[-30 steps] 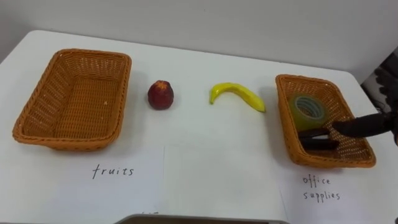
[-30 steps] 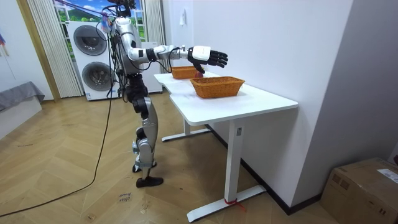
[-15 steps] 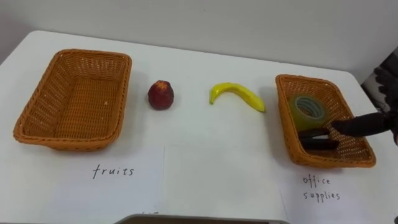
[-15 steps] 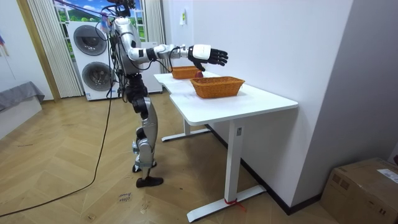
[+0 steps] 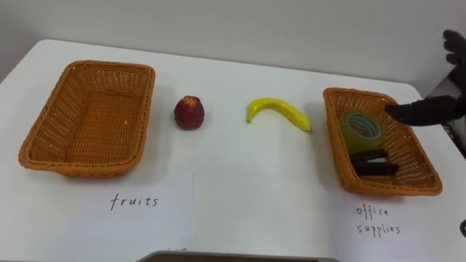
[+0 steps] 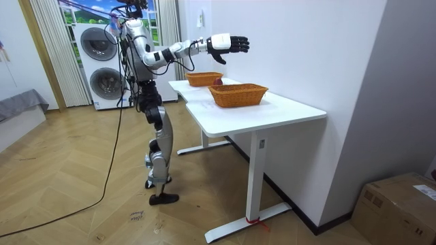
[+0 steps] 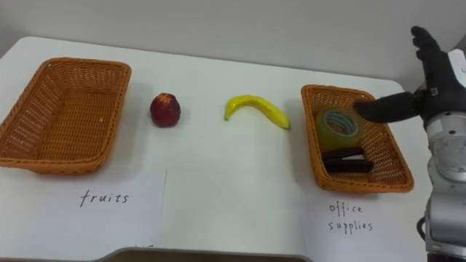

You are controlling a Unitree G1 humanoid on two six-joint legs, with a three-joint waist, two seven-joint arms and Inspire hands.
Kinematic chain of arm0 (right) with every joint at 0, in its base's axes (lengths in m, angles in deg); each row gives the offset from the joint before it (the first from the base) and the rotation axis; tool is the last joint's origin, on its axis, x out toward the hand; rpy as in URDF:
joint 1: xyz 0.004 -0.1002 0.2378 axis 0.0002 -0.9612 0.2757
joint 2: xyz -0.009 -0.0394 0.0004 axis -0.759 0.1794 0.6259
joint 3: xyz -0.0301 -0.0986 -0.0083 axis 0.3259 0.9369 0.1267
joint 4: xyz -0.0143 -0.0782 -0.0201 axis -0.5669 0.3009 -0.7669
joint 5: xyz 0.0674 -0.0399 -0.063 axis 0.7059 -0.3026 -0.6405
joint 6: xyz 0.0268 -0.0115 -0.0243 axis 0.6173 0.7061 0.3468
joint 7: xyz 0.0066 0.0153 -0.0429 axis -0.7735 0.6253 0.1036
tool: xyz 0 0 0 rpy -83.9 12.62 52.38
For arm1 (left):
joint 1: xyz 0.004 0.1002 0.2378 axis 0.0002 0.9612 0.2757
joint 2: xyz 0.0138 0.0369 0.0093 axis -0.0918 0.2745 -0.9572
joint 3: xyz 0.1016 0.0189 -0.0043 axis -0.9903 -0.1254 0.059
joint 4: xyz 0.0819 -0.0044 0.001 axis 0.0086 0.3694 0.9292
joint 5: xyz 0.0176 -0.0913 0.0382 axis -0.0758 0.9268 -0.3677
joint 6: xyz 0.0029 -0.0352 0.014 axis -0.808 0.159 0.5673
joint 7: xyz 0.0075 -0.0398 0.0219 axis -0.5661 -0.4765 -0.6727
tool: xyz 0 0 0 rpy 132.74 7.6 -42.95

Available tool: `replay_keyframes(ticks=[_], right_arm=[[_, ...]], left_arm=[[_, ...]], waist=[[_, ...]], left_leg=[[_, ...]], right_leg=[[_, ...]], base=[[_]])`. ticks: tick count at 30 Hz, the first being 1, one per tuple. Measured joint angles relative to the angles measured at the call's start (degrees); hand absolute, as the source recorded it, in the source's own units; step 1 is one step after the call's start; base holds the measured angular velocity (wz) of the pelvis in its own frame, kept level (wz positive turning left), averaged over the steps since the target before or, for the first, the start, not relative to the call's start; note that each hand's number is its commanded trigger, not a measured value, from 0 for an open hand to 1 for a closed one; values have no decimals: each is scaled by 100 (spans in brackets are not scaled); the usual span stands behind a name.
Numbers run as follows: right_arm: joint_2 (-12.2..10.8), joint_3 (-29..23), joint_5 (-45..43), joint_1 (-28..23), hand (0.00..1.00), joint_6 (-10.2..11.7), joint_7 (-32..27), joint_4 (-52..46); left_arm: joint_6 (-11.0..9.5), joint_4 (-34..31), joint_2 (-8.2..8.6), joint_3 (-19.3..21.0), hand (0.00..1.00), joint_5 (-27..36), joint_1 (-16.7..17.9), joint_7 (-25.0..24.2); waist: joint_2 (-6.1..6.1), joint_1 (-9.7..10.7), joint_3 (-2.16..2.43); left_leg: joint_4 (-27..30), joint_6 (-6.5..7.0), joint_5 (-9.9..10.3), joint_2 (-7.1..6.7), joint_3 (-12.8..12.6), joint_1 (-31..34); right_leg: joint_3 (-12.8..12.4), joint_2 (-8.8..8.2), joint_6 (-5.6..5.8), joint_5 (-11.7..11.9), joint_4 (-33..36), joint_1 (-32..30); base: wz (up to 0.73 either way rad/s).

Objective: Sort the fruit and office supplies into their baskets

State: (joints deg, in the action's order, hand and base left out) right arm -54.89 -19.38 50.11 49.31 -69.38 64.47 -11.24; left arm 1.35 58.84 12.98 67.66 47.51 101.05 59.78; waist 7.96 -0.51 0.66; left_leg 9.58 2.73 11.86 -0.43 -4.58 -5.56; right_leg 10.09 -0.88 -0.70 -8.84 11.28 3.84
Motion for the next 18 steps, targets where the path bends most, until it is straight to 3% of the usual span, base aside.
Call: replay_keyframes(ticks=[5,10,18], right_arm=[[18,30,-47,294,0,-17,26,7],[274,179,22,433,0,-17,59,88],[594,557,207,610,0,-6,138,594]], left_arm=[[-1,50,61,0,0,1,-24,2],[-1,44,50,-2,0,-95,15,-3],[-2,39,-121,-16,0,-93,63,-14]], waist=[[45,-49,-29],[148,-190,-58],[338,-436,-66]], left_leg=[[10,2,0,-6,-1,0],[59,3,3,-10,11,28],[154,16,18,-18,160,171]], right_leg=[[-23,-7,3,-2,46,-20],[-10,-11,2,-3,23,-4],[152,-28,10,9,-53,-9]], base=[[0],[2],[10]])
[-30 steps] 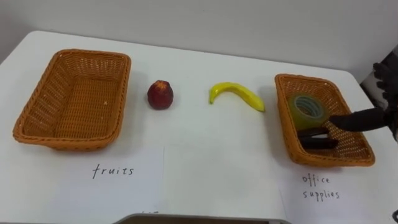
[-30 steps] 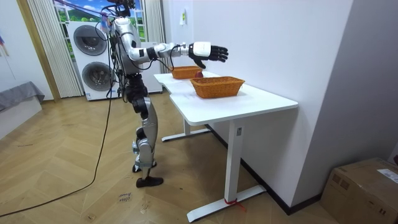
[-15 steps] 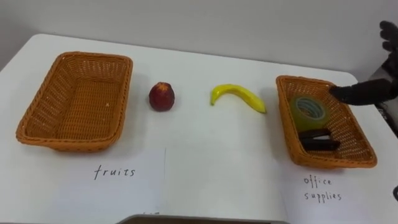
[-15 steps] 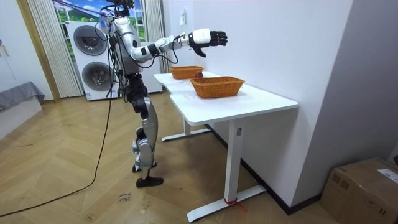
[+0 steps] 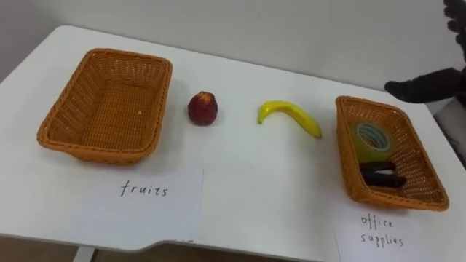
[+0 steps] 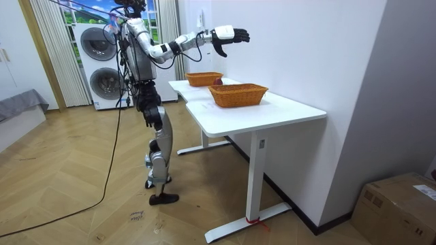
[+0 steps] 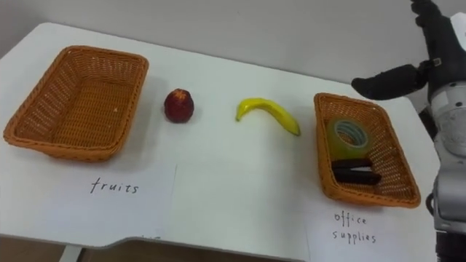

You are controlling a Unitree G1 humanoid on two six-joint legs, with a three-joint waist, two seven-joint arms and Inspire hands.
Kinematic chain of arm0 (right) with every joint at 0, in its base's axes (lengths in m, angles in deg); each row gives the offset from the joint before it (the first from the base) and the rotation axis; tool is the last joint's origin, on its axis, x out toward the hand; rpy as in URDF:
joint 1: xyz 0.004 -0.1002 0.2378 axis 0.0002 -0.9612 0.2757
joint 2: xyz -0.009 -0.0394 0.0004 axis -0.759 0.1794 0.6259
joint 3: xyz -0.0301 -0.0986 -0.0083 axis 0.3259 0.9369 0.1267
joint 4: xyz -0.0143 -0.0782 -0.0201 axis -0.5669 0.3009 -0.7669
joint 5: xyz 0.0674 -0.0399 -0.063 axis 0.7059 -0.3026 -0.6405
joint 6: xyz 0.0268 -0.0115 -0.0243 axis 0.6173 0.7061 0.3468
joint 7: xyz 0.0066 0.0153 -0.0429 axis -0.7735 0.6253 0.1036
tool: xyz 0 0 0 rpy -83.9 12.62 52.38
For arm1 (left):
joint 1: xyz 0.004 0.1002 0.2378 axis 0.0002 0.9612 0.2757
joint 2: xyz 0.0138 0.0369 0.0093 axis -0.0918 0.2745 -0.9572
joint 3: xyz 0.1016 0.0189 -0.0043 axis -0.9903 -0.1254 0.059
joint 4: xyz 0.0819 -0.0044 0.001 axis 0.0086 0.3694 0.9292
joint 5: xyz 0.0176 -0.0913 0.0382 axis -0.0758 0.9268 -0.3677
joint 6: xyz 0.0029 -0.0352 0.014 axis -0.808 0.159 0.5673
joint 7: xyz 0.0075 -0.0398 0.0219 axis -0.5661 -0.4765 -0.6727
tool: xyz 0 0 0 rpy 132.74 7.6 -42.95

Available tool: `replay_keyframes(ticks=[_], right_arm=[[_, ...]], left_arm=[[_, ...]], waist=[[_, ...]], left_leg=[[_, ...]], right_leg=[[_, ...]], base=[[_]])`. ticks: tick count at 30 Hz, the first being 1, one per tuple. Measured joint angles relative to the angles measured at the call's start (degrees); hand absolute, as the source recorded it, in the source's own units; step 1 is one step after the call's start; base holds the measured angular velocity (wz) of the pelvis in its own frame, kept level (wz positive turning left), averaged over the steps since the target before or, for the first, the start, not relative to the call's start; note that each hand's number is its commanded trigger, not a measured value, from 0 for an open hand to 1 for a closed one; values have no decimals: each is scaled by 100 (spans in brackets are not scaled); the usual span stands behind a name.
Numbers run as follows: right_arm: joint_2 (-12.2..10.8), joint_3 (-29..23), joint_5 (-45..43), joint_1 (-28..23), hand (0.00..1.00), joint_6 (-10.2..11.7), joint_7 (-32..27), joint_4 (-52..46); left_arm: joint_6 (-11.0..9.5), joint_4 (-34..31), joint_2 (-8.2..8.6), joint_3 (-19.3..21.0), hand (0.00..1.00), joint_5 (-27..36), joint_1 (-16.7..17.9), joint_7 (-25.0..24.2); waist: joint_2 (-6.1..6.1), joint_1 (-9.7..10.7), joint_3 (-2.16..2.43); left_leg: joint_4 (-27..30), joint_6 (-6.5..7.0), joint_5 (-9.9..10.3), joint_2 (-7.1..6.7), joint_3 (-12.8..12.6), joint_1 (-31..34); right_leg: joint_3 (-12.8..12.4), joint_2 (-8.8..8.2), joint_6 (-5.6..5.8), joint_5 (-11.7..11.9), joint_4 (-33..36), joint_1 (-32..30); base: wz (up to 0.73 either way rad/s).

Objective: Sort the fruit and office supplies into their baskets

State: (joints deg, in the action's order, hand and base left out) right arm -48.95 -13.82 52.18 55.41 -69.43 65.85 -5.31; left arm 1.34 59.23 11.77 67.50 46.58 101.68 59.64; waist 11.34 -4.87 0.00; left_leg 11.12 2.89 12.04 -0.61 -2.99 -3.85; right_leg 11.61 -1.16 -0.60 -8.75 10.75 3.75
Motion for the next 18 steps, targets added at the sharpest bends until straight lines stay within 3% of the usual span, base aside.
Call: replay_keyframes(ticks=[4,13,18], right_arm=[[41,384,8,1,0,1,34,296],[44,906,17,11,0,47,50,736],[52,1401,30,665,0,80,-112,1513]], left_arm=[[-2,1,-58,0,0,-8,9,-5],[-8,200,-295,-134,0,-14,-217,-3],[-56,167,-429,-573,0,122,-467,-1]], waist=[[50,-92,15],[109,-256,-12],[61,-296,-60]], left_leg=[[20,-2,8,1,17,67],[126,-2,6,-3,71,457],[341,5,-2,6,118,956]], right_leg=[[-15,4,0,1,14,-57],[32,8,-6,44,1,-364],[145,0,-23,123,7,-731]], base=[[3],[3],[5]])
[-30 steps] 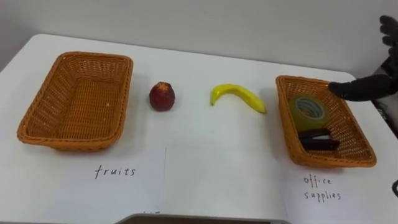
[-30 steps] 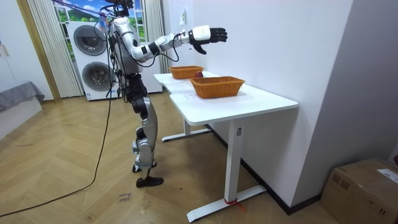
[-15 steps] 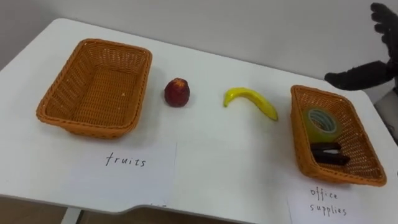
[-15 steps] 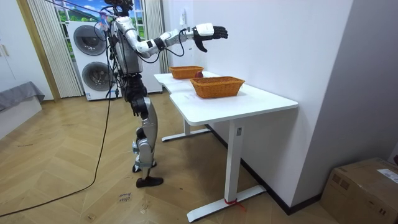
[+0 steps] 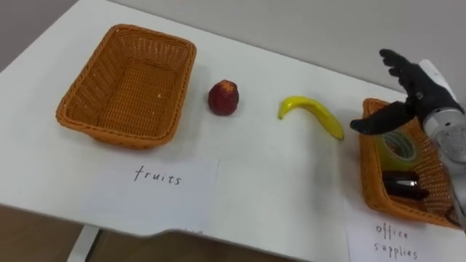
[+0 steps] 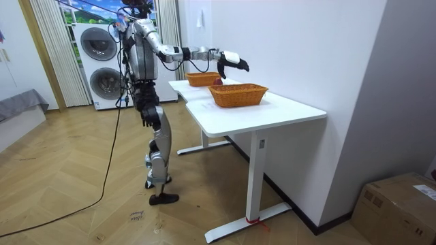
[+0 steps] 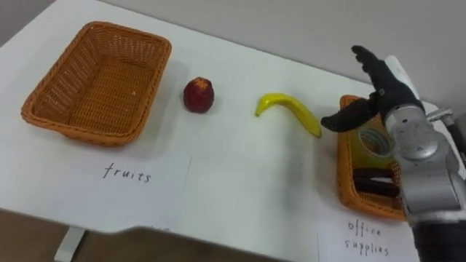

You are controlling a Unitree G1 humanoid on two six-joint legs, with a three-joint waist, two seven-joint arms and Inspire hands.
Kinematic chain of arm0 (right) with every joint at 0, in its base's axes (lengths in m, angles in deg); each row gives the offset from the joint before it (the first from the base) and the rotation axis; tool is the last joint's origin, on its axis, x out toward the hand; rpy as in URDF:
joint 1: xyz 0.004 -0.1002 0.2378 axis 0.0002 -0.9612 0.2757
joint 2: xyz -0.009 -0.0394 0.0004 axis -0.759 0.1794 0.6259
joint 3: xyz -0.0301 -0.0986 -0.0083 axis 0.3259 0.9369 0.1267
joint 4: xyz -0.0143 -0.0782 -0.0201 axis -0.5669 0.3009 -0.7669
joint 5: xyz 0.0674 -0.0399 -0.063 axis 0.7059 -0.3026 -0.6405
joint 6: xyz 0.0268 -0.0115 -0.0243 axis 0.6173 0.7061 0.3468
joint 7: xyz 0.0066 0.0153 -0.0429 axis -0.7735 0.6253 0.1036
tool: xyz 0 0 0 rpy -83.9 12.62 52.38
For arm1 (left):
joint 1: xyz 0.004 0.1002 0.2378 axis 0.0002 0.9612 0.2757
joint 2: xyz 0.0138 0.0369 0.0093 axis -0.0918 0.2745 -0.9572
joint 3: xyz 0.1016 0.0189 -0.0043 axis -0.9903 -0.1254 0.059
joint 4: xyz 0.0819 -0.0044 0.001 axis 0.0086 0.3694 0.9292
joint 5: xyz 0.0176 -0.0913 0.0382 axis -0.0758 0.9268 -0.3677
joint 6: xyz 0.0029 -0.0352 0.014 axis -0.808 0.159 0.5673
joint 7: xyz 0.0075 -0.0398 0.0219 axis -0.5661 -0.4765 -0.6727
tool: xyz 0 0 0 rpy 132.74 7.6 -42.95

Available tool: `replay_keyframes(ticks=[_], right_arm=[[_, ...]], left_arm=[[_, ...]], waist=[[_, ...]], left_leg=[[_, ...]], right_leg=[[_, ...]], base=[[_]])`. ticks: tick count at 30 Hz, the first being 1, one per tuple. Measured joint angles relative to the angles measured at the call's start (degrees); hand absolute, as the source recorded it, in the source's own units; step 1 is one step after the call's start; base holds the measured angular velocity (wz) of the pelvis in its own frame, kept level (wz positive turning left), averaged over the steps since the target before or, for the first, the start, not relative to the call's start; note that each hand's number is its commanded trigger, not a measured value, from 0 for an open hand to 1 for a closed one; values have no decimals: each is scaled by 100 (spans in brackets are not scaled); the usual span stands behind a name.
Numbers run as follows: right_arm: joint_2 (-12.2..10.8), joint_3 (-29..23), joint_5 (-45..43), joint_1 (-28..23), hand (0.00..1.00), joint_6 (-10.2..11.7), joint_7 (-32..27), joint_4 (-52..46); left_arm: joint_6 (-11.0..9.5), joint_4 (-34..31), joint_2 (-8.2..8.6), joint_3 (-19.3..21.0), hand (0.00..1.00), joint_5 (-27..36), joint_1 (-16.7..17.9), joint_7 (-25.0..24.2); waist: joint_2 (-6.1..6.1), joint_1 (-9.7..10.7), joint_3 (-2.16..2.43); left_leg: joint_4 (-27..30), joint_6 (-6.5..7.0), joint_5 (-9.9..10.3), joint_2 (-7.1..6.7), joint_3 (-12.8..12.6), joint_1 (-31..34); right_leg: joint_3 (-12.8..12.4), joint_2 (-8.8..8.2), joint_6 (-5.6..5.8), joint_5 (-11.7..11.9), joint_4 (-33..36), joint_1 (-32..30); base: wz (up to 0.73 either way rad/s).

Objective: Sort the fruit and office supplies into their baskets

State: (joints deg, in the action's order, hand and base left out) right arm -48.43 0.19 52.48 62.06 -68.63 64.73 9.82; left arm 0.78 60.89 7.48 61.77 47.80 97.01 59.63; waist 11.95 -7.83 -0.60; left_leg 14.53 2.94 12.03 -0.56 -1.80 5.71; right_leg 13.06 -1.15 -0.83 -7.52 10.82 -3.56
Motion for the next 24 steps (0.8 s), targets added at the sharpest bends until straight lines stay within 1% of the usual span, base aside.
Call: replay_keyframes(ticks=[2,3,5,8,9,14,19,24], right_arm=[[0,118,-12,79,0,45,-78,93],[0,226,-11,202,0,57,-112,214],[1,319,-8,311,0,73,-185,282],[2,442,-7,441,0,156,-352,457],[4,505,-6,470,0,166,-417,461],[8,522,134,501,0,199,-535,463],[10,572,184,554,0,215,-606,463],[12,803,186,560,0,215,-652,464]], left_arm=[[-4,0,-22,-66,0,-4,-68,1],[-4,4,-24,-99,0,1,-86,2],[-4,4,-25,-148,0,27,-95,3],[19,17,-24,-235,0,52,-129,4],[16,25,-25,-271,0,64,-158,9],[-2,41,-31,-323,0,287,-213,17],[7,37,-31,-333,0,292,-213,32],[13,14,-57,-524,0,292,-214,125]], waist=[[6,-42,5],[-15,-56,-8],[-26,-62,-12],[-64,-71,-37],[-67,-95,-30],[-65,-127,-19],[-62,-138,-14],[-17,-137,19]], left_leg=[[21,4,-3,-1,11,90],[29,5,-5,4,14,133],[39,7,-7,6,20,179],[40,7,-7,8,41,189],[41,5,-8,10,51,229],[84,3,-13,14,56,356],[84,4,-13,13,58,367],[90,3,-17,15,58,364]], right_leg=[[4,-1,-1,8,4,-77],[8,2,-2,29,-3,-119],[20,3,-2,39,-21,-169],[72,-2,-1,40,-26,-179],[110,-7,-1,40,-21,-219],[127,-7,-2,41,-22,-331],[133,-11,-2,41,-22,-340],[136,-12,-8,46,-19,-332]], base=[[2],[0],[2],[6],[0],[0],[0],[0]])
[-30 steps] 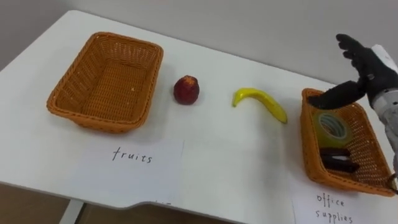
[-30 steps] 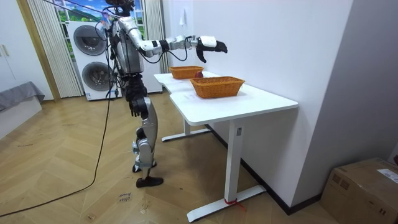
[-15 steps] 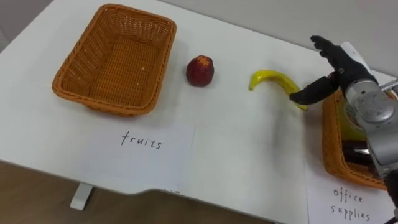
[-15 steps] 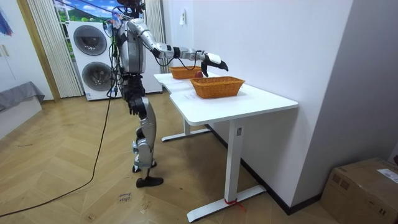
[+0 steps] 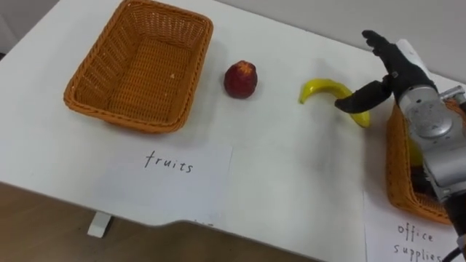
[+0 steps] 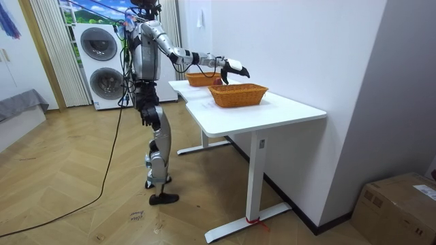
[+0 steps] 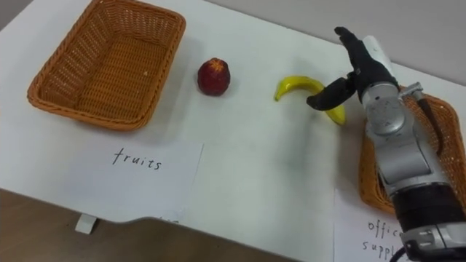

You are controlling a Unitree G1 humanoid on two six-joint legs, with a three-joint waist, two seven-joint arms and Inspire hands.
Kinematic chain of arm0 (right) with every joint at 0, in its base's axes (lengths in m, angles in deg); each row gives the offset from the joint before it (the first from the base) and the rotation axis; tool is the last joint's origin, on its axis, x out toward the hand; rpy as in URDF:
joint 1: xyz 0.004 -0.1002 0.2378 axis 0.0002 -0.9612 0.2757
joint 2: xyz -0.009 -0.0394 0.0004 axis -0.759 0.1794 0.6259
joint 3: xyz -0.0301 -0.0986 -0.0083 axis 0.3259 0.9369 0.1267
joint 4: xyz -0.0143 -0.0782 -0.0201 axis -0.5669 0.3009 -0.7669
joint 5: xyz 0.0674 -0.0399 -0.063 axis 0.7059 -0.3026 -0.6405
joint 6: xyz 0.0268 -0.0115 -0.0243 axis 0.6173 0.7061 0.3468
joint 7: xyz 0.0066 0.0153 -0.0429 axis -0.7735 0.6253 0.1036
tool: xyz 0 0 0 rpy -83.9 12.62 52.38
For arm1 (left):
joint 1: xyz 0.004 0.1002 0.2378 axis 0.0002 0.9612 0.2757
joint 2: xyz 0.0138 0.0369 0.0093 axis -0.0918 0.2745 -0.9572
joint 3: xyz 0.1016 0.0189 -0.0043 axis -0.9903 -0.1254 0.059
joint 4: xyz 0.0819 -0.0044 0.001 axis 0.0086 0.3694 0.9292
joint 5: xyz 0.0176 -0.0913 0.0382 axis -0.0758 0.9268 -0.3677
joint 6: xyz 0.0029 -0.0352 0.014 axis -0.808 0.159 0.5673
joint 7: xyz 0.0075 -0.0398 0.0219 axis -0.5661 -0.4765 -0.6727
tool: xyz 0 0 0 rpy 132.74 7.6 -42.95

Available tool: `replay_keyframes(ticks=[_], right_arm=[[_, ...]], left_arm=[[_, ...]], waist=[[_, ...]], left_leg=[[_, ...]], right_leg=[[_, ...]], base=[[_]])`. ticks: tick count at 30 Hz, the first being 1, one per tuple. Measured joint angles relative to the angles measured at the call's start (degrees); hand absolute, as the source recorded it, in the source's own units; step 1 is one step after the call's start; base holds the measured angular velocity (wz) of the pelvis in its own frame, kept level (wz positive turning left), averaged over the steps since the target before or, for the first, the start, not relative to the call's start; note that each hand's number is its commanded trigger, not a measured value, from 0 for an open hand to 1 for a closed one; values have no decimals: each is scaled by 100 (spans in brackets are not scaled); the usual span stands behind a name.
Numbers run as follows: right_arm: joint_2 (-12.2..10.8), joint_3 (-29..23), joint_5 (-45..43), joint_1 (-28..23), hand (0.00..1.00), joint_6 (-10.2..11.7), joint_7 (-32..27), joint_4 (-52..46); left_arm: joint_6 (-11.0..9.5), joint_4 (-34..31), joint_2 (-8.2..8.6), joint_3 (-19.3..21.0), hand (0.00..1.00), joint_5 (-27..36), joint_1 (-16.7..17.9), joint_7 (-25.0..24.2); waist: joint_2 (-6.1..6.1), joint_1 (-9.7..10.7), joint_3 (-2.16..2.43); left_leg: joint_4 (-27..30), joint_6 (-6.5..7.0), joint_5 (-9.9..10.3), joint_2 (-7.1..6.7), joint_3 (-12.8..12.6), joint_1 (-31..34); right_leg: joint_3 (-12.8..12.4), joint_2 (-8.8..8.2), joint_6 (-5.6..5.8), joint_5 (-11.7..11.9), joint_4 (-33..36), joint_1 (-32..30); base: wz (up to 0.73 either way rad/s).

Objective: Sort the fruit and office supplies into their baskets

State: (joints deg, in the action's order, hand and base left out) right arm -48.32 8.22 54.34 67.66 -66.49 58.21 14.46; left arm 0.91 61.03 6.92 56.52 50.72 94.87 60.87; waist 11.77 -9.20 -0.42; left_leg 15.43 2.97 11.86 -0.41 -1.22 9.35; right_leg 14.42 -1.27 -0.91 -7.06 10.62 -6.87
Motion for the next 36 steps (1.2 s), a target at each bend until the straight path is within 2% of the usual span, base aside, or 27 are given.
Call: replay_keyframes(ticks=[8,12,14,18,26,36], right_arm=[[0,178,-16,21,0,0,2,1],[0,244,-16,65,0,1,2,14],[0,416,-16,133,0,35,14,162],[-1,599,-123,163,0,84,143,449],[0,610,-468,241,0,116,262,879],[12,701,-460,536,0,118,479,1553]], left_arm=[[-4,-10,-2,-41,0,0,22,-2],[-5,-9,-10,-41,0,6,24,5],[-5,-6,-11,-108,0,3,35,20],[-11,14,-6,-212,0,7,26,21],[0,59,2,-249,0,-5,29,47],[1,71,-7,-266,0,120,1,11]], waist=[[17,-9,4],[55,-69,-31],[60,-76,-34],[45,-134,-49],[7,-237,-78],[8,-231,-77]], left_leg=[[-13,1,0,-2,29,-47],[-14,-8,-6,-1,38,-48],[-14,-8,-6,0,38,-56],[-14,-7,-5,-2,52,-50],[-10,-13,-10,-1,71,28],[-23,2,-19,-21,99,53]], right_leg=[[13,0,-4,4,3,82],[5,10,-12,10,3,82],[2,13,-13,10,3,83],[16,10,-13,10,0,81],[80,4,-13,11,2,9],[319,-41,-13,10,-1,-12]], base=[[1],[0],[0],[0],[0],[1]])
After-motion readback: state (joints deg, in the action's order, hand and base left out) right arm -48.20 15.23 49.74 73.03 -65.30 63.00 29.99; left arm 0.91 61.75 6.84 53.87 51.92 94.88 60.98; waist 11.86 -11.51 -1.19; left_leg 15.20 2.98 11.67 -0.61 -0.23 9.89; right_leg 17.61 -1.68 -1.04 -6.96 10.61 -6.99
